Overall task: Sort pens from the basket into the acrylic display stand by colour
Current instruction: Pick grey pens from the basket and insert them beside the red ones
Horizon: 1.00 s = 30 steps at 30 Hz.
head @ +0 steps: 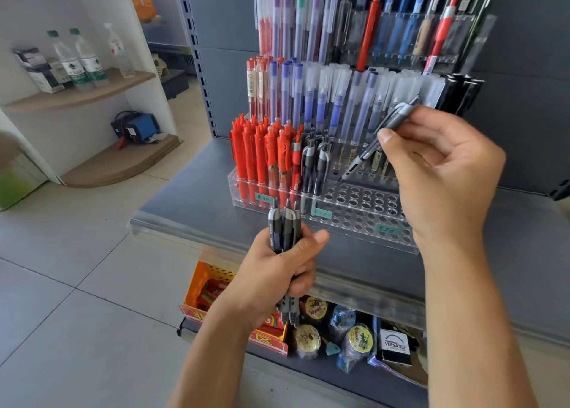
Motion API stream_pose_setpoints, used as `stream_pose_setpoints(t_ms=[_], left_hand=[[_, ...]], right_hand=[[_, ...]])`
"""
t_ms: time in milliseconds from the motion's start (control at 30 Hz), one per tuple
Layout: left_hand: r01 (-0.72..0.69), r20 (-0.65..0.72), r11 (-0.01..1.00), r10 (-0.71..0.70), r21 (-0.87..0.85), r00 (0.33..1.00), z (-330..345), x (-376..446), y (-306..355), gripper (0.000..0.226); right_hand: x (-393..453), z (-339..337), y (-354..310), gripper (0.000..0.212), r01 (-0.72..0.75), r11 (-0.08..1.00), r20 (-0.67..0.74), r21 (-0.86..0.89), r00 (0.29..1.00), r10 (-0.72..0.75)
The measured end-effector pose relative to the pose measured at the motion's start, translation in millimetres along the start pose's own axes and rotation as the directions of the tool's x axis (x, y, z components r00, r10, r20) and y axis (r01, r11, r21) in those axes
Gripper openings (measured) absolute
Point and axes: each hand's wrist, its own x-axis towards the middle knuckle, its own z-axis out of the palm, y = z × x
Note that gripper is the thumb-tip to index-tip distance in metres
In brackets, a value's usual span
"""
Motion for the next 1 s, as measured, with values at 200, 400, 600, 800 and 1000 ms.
stream_pose_setpoints(t_ms=[200, 400, 600, 800, 1000], left_hand=[[0.005, -0.001, 1.000, -0.005, 0.017, 1.000, 0.0, -0.3, 0.0, 0.034], [0.013, -0.018, 0.999, -0.012, 0.030, 1.000, -0.3, 0.2, 0.3, 0.043], [0.017, -0.032, 0.997, -0.015, 0.070, 0.999, 2.2, -0.2, 1.3, 0.047], [0.026, -0.051, 0.997, -0.023, 0.069, 0.998, 3.1, -1.1, 1.3, 0.055], [0.027, -0.067, 0.998, -0.023, 0.064, 0.997, 2.0, -0.8, 1.5, 0.055]], right_hand=[[-2.2, 7.9, 7.1, 0.029, -0.002, 1.000, 0.006, -0.014, 1.000, 0.002], [-3.6, 14.0, 13.7, 0.028, 0.038, 0.993, 0.043, -0.107, 0.999, -0.033], [-9.5, 26.5, 19.2, 0.035, 0.054, 0.960, 0.143, -0.273, 0.990, -0.015], [-8.7, 29.5, 22.1, 0.034, 0.063, 0.928, 0.152, -0.367, 0.988, -0.007], [-12.6, 35.2, 27.4, 0.033, 0.007, 0.910, 0.202, -0.414, 0.976, 0.085]])
